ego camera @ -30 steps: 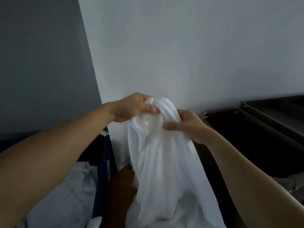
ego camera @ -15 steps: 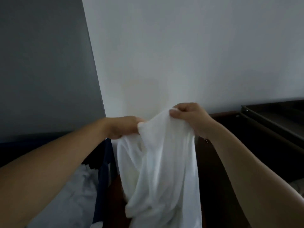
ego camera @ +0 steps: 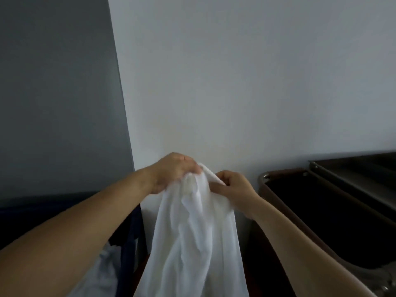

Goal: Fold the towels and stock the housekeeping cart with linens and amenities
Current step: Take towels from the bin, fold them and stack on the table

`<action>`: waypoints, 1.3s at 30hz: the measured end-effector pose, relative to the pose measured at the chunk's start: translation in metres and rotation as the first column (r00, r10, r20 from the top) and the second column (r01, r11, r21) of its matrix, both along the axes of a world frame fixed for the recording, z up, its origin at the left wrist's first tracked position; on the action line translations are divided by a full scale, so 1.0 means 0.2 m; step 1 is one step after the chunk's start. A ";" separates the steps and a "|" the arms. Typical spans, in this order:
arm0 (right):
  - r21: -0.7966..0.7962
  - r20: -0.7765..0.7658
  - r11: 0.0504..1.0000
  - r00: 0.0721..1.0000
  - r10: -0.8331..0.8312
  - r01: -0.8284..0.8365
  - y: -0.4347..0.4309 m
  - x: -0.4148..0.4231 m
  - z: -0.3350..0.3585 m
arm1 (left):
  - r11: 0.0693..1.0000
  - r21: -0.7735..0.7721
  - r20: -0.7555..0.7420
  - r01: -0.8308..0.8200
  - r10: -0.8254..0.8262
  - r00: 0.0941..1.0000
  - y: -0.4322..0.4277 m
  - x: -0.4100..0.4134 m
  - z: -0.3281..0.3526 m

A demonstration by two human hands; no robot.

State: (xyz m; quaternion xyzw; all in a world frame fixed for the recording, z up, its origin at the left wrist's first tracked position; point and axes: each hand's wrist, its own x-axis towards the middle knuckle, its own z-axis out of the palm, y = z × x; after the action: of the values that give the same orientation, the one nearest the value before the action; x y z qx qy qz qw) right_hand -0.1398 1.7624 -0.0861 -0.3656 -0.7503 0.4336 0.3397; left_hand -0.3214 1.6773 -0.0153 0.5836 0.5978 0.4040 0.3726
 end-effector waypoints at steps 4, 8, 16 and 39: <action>-0.177 0.029 0.982 0.998 -0.063 0.068 0.05 0.09 -0.15 | 0.948 0.108 0.347 -0.300 0.247 0.905 0.02 -0.12 0.12; -0.254 -0.186 0.952 0.957 -0.222 0.172 0.11 0.15 -0.06 | 0.908 0.058 0.010 -0.414 0.414 0.910 0.05 -0.25 0.06; 0.221 0.169 0.961 0.977 0.132 -0.168 0.02 -0.07 0.38 | 0.992 -0.035 -0.212 0.118 -0.123 0.970 0.01 0.00 -0.12; 0.066 0.210 0.953 0.937 0.278 -0.297 0.05 0.05 0.12 | 0.973 -0.170 -0.200 0.157 -0.190 0.961 0.01 -0.05 -0.27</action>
State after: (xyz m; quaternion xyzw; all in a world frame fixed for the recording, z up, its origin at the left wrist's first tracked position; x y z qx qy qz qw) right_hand -0.1296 1.7727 -0.0627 -0.2763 -0.8458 0.4032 0.2137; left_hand -0.3314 1.6795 -0.0694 0.6439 0.6101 0.2571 0.3834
